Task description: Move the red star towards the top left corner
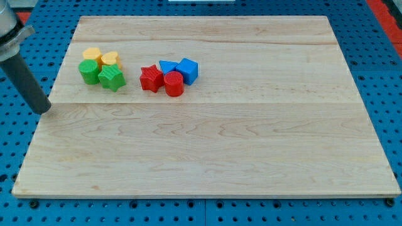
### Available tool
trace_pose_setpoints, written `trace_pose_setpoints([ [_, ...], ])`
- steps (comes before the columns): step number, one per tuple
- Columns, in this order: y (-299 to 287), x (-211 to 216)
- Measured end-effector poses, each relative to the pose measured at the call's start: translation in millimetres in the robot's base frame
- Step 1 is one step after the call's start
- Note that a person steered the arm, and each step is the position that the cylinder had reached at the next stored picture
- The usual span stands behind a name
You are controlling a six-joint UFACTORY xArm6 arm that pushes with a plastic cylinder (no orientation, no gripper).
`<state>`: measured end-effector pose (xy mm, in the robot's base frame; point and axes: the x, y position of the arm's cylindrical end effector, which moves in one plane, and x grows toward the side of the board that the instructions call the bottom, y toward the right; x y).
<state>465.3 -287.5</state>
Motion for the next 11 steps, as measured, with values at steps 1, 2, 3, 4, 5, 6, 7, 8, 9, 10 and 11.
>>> trace_pose_setpoints([
  [1, 32, 12],
  [2, 88, 1],
  [3, 148, -15],
  [4, 201, -33],
  [5, 176, -54],
  [6, 187, -75],
  [7, 198, -74],
  [8, 219, -82],
  [9, 210, -116],
  [10, 148, -158],
  [11, 142, -191],
])
